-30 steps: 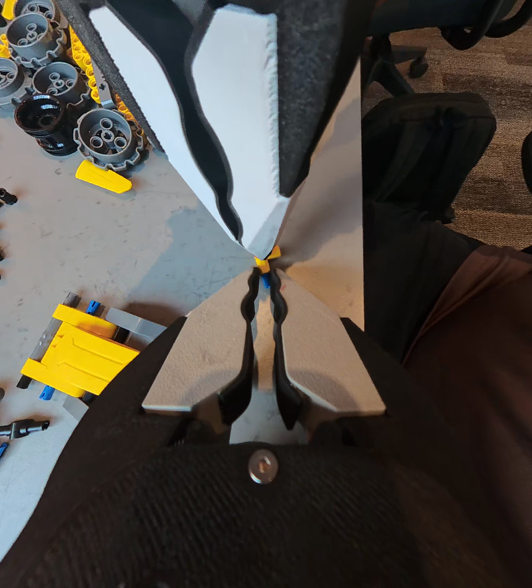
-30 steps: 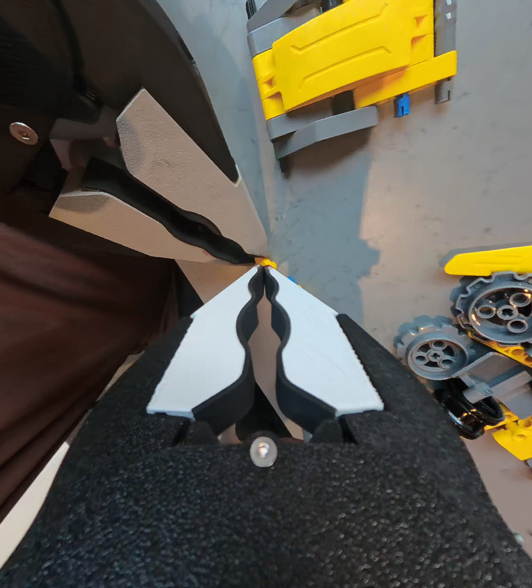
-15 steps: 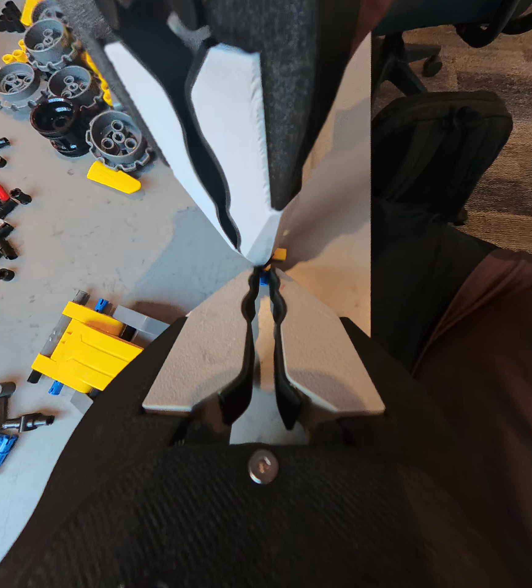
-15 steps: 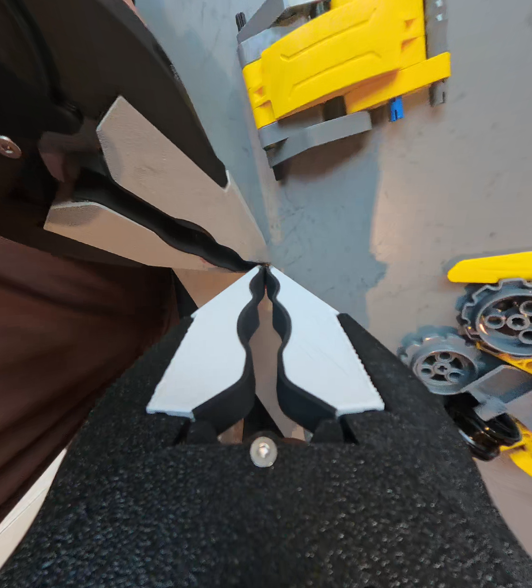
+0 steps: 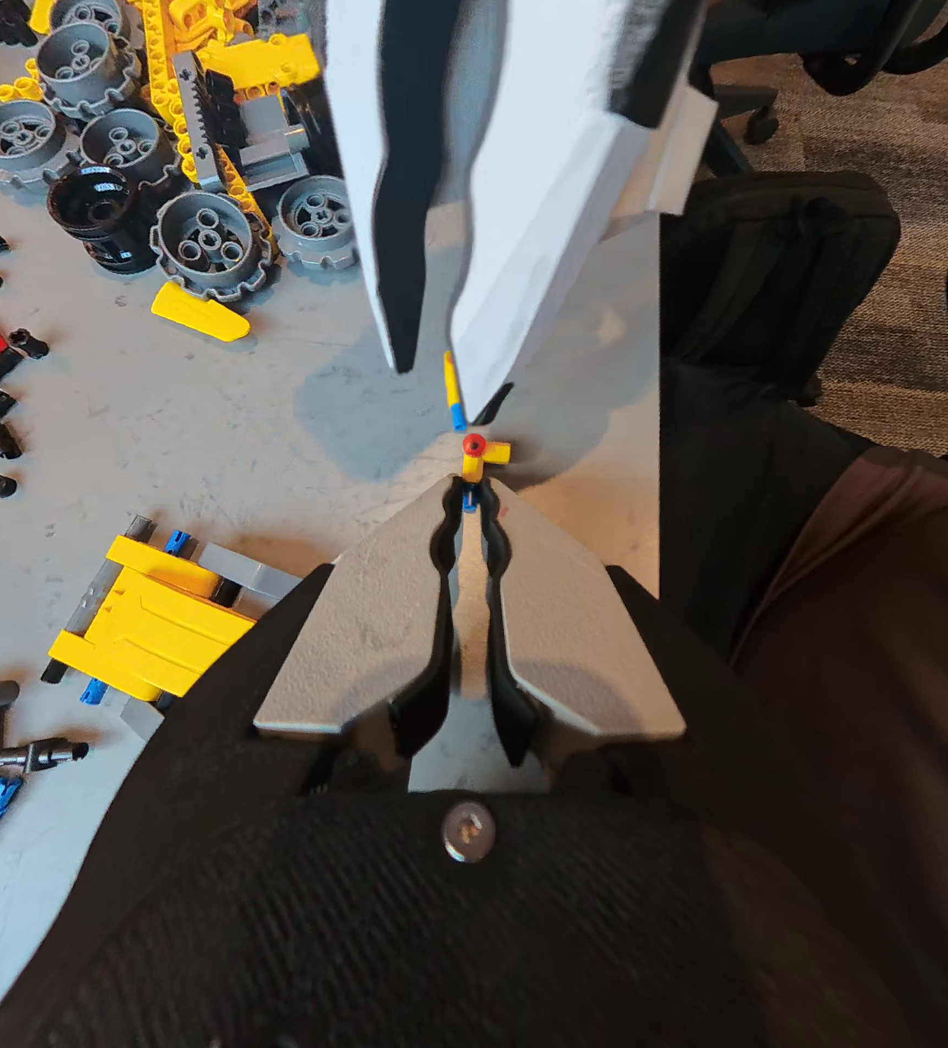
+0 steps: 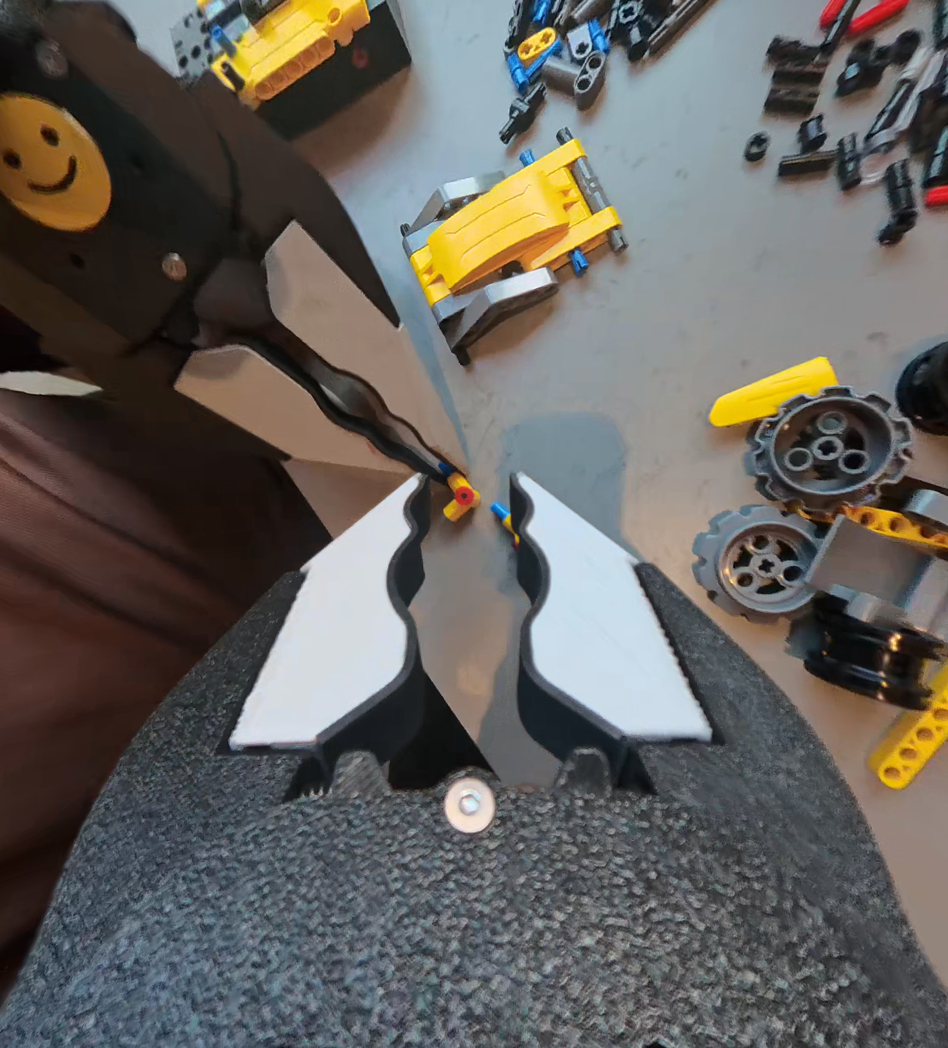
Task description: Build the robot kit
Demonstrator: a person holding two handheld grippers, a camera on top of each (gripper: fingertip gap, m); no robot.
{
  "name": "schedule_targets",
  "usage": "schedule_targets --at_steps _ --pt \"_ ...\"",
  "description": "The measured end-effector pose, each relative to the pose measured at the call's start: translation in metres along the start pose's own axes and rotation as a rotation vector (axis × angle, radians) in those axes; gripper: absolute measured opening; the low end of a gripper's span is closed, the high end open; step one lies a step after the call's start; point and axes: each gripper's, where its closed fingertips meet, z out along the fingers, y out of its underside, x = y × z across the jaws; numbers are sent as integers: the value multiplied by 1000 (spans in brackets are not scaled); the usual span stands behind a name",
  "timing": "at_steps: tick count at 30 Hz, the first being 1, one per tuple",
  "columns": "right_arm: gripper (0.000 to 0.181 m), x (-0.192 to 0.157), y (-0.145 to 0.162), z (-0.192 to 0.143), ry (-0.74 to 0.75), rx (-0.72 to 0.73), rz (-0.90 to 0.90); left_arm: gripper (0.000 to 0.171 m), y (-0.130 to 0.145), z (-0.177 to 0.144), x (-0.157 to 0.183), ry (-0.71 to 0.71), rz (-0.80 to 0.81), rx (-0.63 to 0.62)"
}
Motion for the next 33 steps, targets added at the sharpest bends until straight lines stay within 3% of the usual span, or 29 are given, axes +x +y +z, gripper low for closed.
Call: schedule_targets --at_steps 4,14,21,33 --pt "27 1 14 -1 134 56 -87 2 0 0 0 5 -1 -1" --pt "27 1 24 -18 269 343 -120 3 0 -1 3 -1 26 -1" --pt "27 -3 22 -37 149 582 -33 4 2 -3 4 -5 9 -1" --pt "31 15 22 -76 -43 825 200 14 -3 -11 4 -21 5 57"
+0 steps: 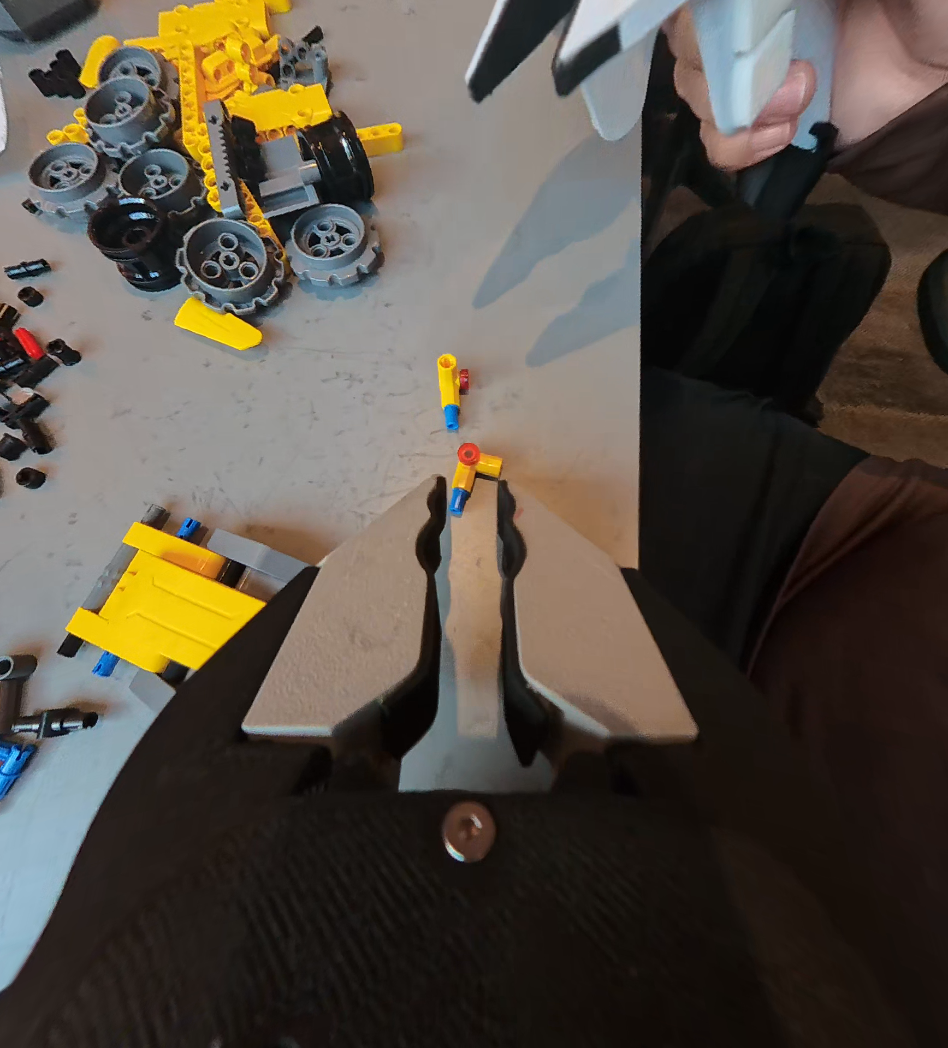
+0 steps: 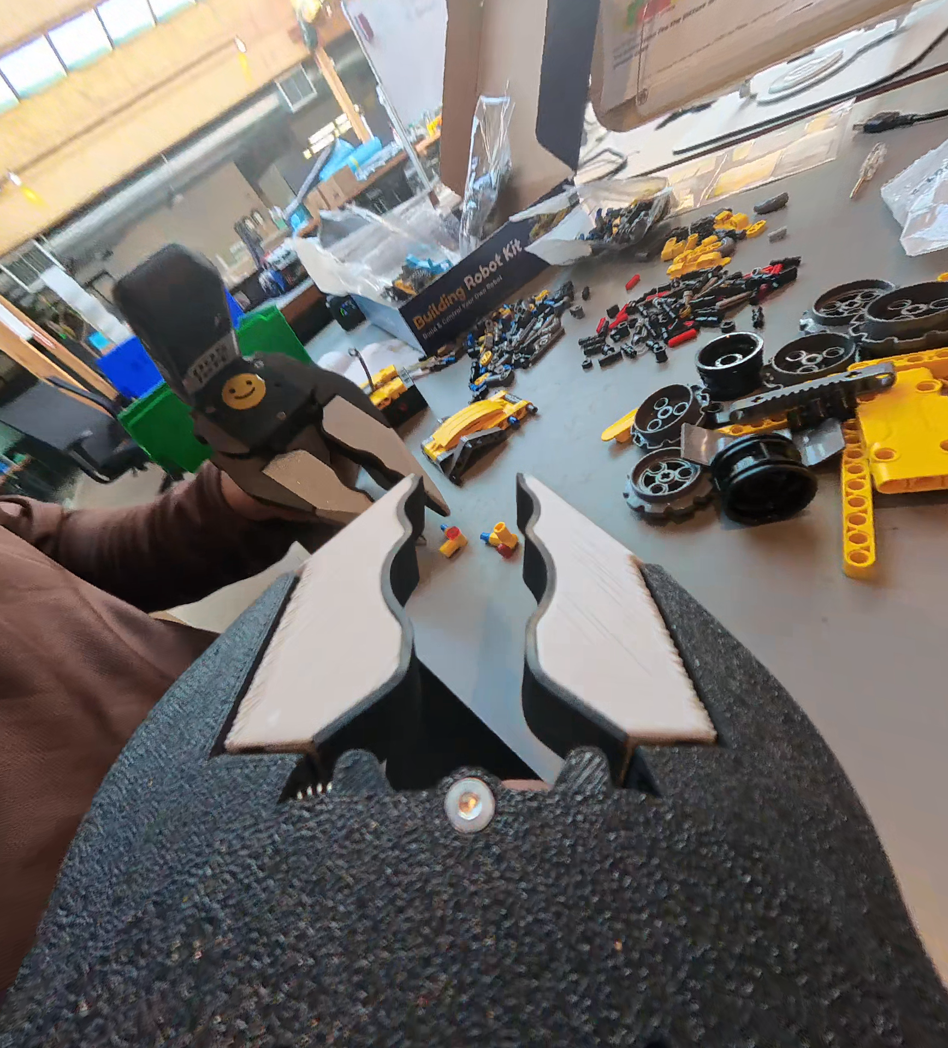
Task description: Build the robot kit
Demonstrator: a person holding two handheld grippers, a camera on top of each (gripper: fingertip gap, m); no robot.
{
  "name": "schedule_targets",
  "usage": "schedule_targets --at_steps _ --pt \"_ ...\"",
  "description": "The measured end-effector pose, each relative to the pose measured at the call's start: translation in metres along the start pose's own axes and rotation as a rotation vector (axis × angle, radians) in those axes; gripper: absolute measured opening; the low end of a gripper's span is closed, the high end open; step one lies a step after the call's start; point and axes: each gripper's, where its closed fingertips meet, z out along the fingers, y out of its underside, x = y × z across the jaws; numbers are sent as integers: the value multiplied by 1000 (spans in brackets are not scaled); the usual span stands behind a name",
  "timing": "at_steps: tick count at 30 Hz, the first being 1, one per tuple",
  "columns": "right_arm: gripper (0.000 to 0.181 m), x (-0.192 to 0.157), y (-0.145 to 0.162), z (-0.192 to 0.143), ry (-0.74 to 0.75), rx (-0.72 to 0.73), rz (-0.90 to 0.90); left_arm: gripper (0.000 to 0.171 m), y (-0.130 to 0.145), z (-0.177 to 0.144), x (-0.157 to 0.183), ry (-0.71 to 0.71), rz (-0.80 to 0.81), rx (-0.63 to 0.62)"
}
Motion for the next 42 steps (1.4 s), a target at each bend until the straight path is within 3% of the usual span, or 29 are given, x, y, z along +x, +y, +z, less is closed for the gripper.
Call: schedule_targets --at_steps 4,7,20,26,27,28,31,38,42 --pt "33 -1 -16 -10 -80 105 121 21 -4 -8 -3 -22 -17 51" --pt "33 4 -11 -10 -48 63 71 22 0 -10 -2 -22 -26 40" --pt "28 11 47 32 -7 -537 -512 10 9 4 -1 12 7 -60" --pt "23 16 62 52 -127 -697 -577 2 8 5 0 32 11 -61" --pt "11 17 65 53 -148 -727 -568 2 8 5 0 33 9 -61" --pt "11 16 66 54 -165 -745 -560 1 8 5 0 34 9 -61" --pt "11 9 63 56 -219 -753 -452 1 8 5 0 32 13 -60" --pt "10 3 71 44 -190 -920 223 2 8 5 4 42 44 -59" --pt "10 -2 76 40 -164 -1007 395 2 8 5 6 49 65 -57"
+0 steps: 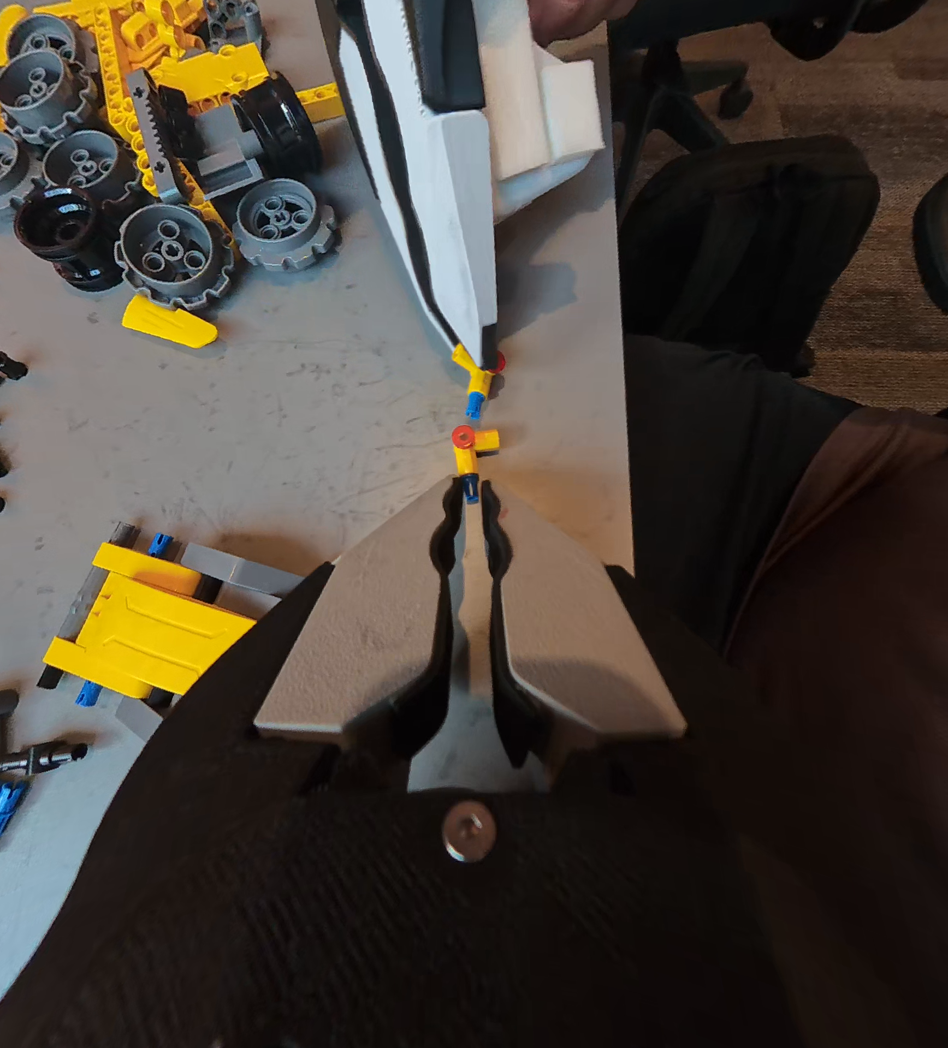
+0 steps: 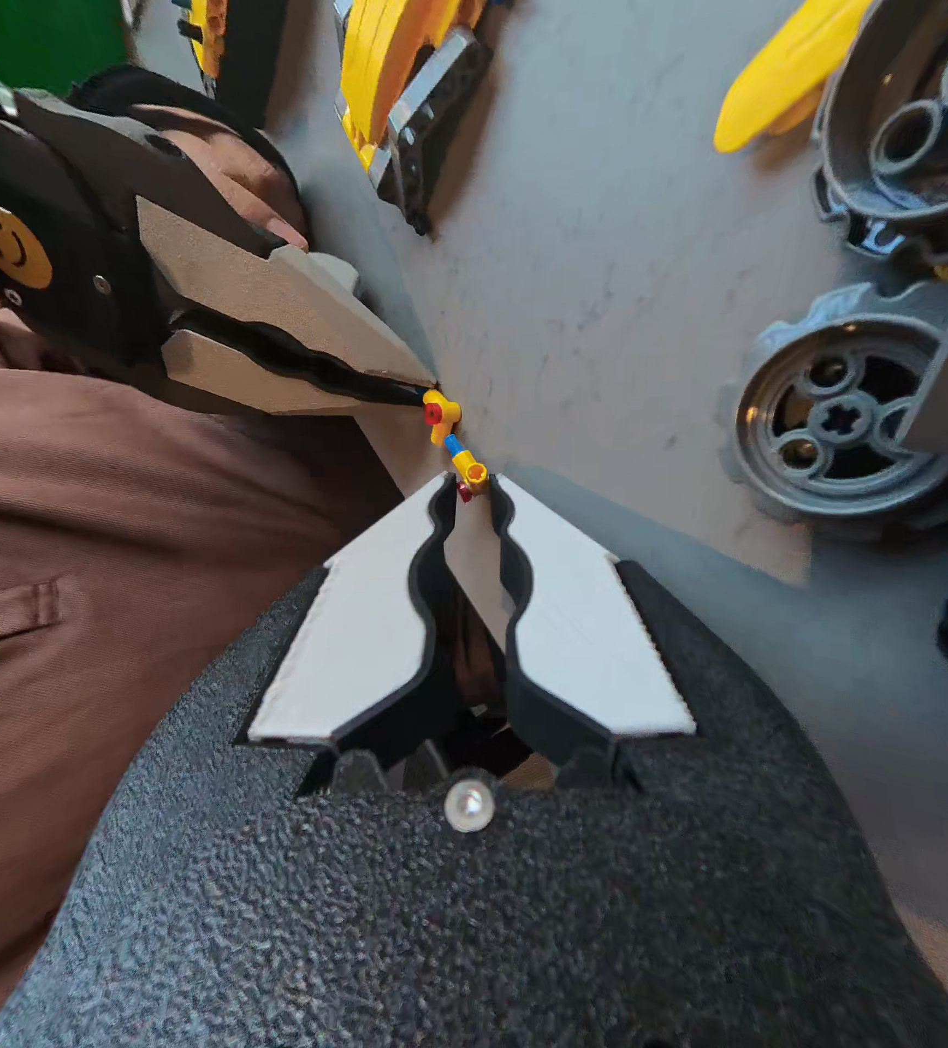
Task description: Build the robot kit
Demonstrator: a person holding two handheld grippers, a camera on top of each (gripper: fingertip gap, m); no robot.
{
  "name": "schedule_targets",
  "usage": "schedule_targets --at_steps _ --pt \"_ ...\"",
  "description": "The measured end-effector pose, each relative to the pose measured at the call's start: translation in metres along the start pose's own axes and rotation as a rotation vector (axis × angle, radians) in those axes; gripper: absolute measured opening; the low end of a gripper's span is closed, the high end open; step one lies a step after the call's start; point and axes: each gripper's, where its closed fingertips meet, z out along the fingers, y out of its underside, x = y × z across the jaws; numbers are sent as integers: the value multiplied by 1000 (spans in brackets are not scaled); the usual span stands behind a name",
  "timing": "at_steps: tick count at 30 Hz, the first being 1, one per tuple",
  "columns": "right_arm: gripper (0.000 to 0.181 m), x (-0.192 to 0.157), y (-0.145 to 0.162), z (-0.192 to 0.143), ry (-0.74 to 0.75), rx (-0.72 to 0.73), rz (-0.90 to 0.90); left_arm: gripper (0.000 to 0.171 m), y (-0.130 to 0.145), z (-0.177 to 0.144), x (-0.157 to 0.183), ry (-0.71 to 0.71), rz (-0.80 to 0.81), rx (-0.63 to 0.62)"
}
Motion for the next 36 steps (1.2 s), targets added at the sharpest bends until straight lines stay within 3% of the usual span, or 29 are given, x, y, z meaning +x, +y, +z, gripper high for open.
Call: schedule_targets --at_steps 10,16,20,26,32,36 --pt "11 7 5 -7 66 -61 104 9 3 -4 7 -33 74 6" --pt "11 14 -2 -12 130 -31 77 6 4 -7 27 28 172 14" --pt "12 13 -7 -17 170 29 33 7 4 -8 34 26 228 21" --pt "13 21 -1 -22 187 137 24 11 5 -9 32 10 164 17" --pt "17 5 -3 -32 226 348 -191 14 5 -9 28 -42 174 20" --pt "19 3 -8 -39 260 451 -226 14 4 -9 27 -64 192 24"
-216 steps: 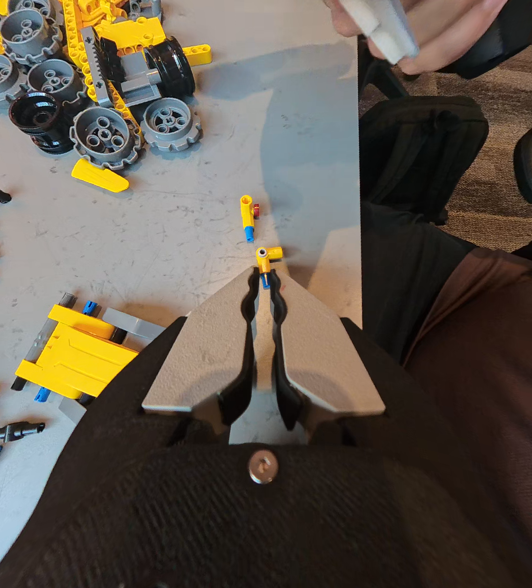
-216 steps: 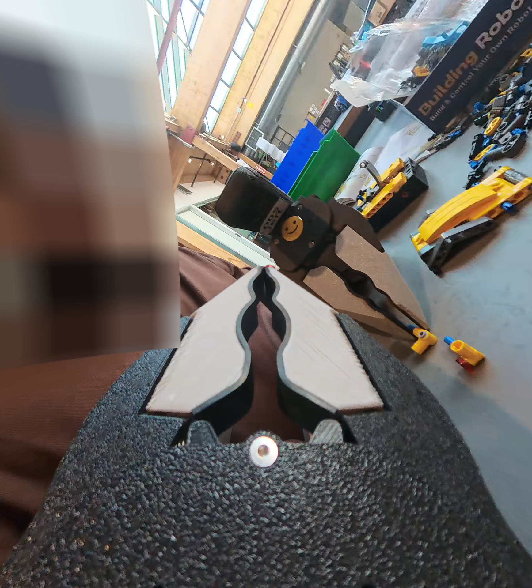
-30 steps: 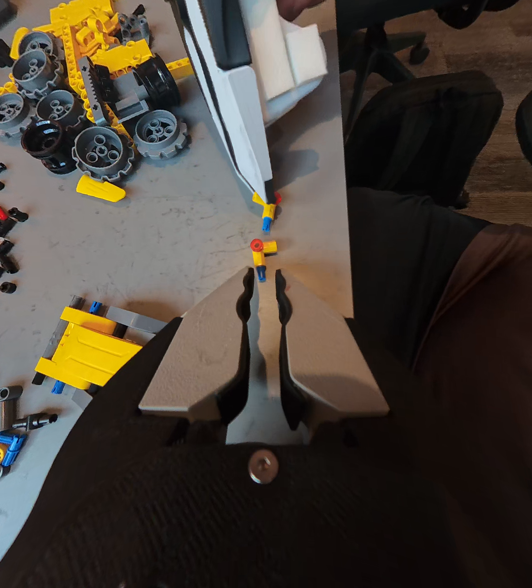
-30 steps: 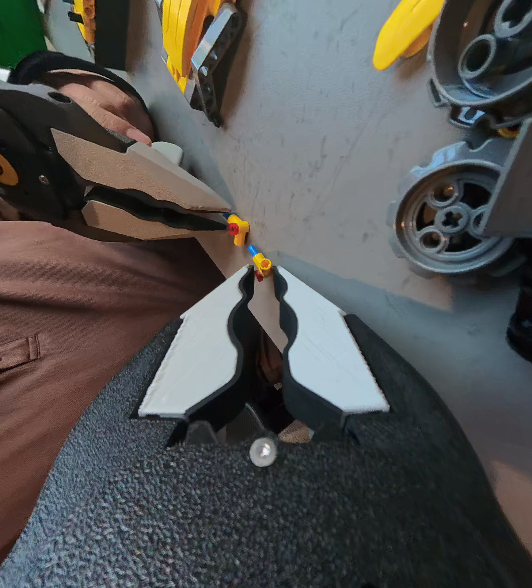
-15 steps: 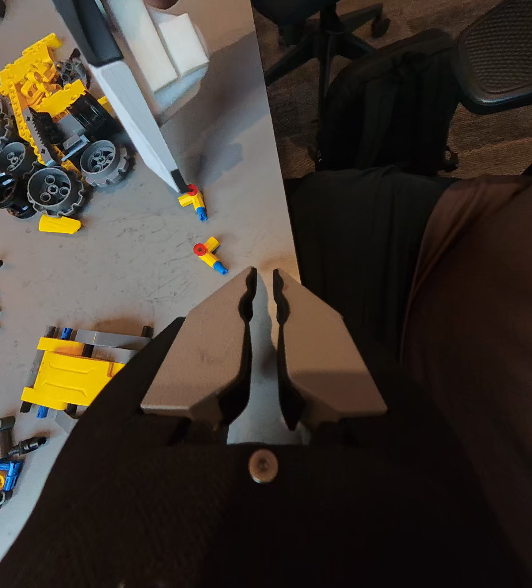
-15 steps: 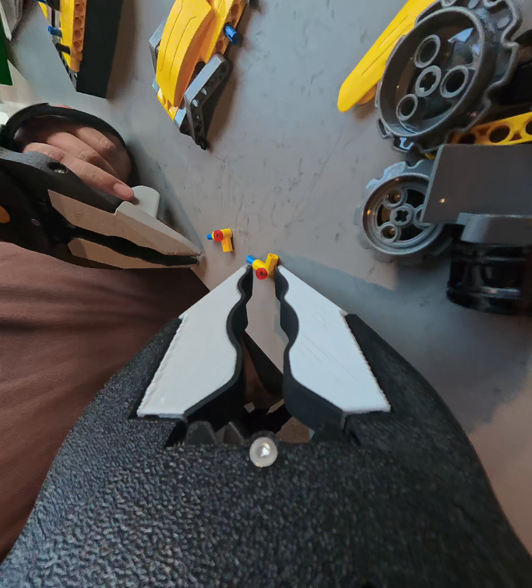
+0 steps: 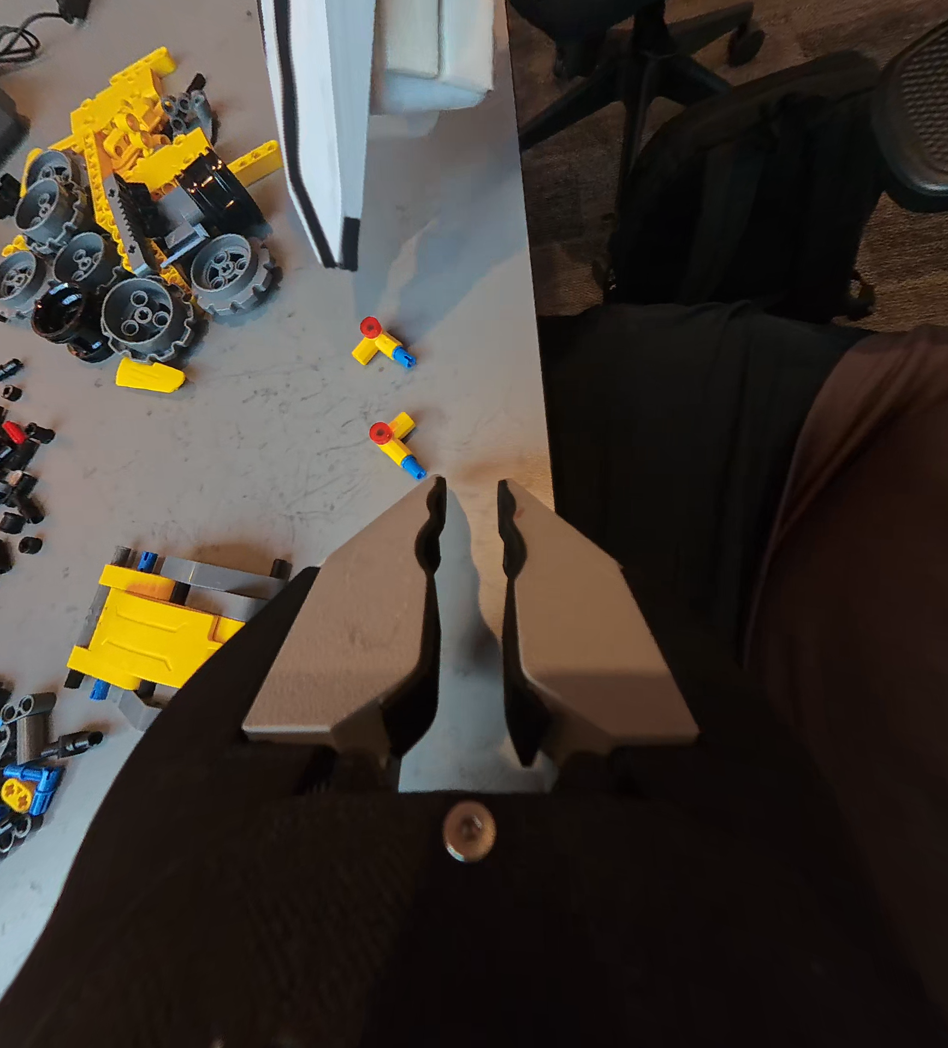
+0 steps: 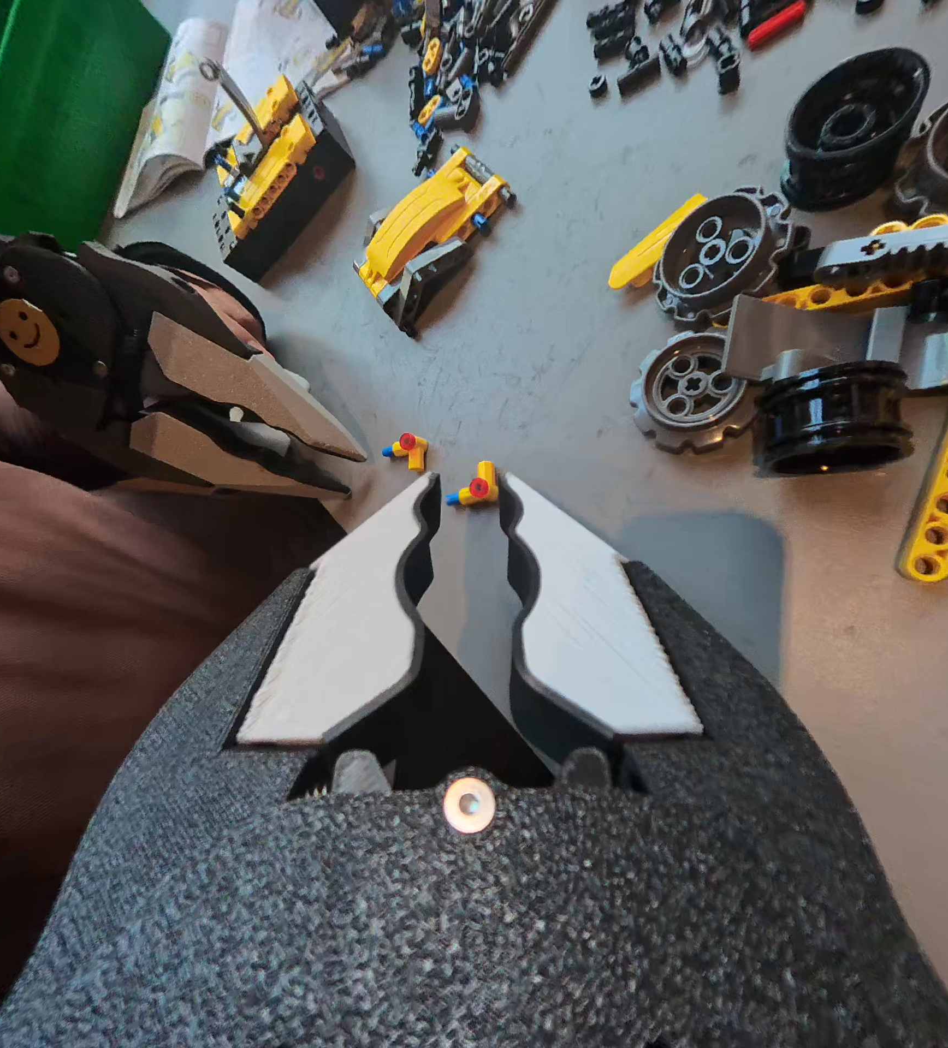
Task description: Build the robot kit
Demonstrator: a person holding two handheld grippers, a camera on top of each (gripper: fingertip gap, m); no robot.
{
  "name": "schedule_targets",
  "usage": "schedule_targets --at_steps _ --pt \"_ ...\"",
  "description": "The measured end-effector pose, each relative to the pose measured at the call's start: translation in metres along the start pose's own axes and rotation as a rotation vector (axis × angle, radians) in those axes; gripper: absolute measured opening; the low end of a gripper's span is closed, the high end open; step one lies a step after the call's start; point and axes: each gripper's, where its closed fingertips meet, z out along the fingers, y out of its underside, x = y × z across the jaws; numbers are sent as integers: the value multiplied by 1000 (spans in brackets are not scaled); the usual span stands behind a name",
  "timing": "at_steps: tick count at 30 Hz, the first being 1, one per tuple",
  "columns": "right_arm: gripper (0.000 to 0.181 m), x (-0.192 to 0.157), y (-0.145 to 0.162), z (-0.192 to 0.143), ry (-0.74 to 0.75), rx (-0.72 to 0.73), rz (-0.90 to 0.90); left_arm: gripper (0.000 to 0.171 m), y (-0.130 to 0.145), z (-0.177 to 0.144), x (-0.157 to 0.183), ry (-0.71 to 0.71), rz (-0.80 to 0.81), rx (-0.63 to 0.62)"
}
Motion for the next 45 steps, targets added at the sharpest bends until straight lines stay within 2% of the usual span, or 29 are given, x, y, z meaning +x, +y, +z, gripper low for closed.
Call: schedule_targets --at_steps 6,12,16,22,24,26,29,31,33,35,36,38,41,43,45 --pt "20 -11 -22 -9 -32 211 -6 15 -6 -5 2 -6 29 53" --pt "21 0 -26 -5 41 306 -33 14 -6 -5 2 -25 51 50" --pt "21 2 -26 -2 33 337 -41 6 -8 -7 -1 -51 61 74" --pt "22 3 -22 11 36 310 -47 10 -12 -11 -5 -99 68 105" --pt "22 -2 -25 13 39 311 -67 4 -17 -21 2 -103 85 151" --pt "22 -9 -30 10 66 344 -86 8 -12 -31 11 -111 73 136" --pt "22 -21 -39 0 112 442 -101 25 11 -48 20 -160 0 36" --pt "22 -27 -42 -6 120 535 -80 25 12 -61 34 -144 -138 107" --pt "21 -31 -44 -11 110 607 -52 23 5 -71 48 -120 -279 248" --pt "22 -32 -45 -12 103 620 -50 21 1 -76 62 -103 -355 396" --pt "22 -28 -45 -12 118 619 -58 20 1 -76 69 -82 -363 427" --pt "23 -23 -48 -15 136 628 -75 22 10 -71 81 -35 -301 359" --pt "23 -15 -53 -21 190 632 -138 25 26 -64 83 -56 -200 262" --pt "22 -3 -58 -26 241 647 -169 24 27 -63 90 -9 -207 278" --pt "24 6 -61 -28 229 666 -137 20 28 -57 93 16 -194 291"
